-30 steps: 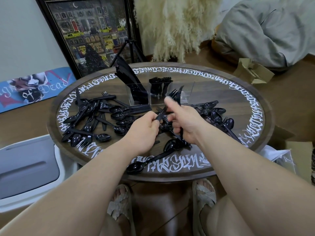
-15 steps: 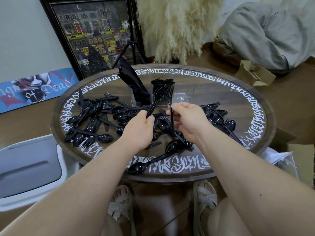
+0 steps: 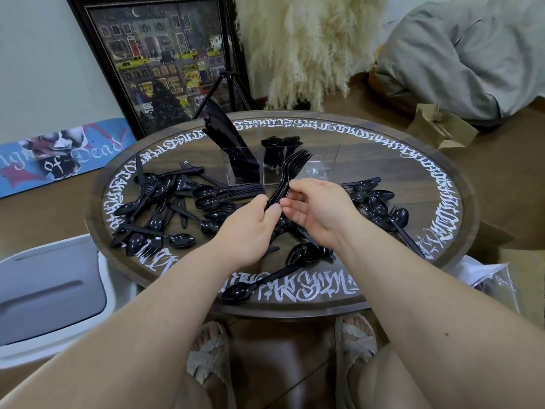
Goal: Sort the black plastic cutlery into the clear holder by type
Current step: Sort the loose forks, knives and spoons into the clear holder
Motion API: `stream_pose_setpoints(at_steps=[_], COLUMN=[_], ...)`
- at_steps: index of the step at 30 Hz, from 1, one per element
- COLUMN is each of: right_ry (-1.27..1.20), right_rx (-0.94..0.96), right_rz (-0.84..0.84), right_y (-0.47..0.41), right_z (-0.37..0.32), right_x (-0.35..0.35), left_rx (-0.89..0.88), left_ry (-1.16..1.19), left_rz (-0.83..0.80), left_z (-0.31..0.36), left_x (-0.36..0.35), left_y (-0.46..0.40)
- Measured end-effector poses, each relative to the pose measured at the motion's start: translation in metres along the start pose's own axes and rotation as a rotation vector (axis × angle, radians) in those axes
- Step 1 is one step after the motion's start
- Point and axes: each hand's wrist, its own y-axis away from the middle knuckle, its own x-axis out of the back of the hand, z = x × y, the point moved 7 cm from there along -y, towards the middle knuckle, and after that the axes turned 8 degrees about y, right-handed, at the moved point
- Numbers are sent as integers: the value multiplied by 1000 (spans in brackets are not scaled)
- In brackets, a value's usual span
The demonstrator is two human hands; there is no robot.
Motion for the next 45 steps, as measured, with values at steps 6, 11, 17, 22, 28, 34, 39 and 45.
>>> stream_pose_setpoints(at_steps=[6,11,17,22,28,34,39,45], right_ry=[82,187,626,641,603,633,869,1272], right_rx=[-8,209,452,520,680,1100,1218,1036], right_rz=[-21,121,153,236,388,516,507,373], right_y=[2,3,14,22,42,56,17,-37], right_z=[0,-15,-35,-46,-76,-143,-169,-141], right_x=[2,13,14,20,30,26,2,-19], left_rx=[-25,-29,-15,-166,-264,-286,-310,-331], left_ry=[61,50,-52,-341,-637,-740,-713,-693], left_rz=[-23,-22,-71,238,219,164,175,196], left_z=[0,-4,-10,11,19,8,2,-2], left_x=[-3,2,4,42,47,34,33,32], left_y=[0,1,5,-6,-45,-71,-78,-81])
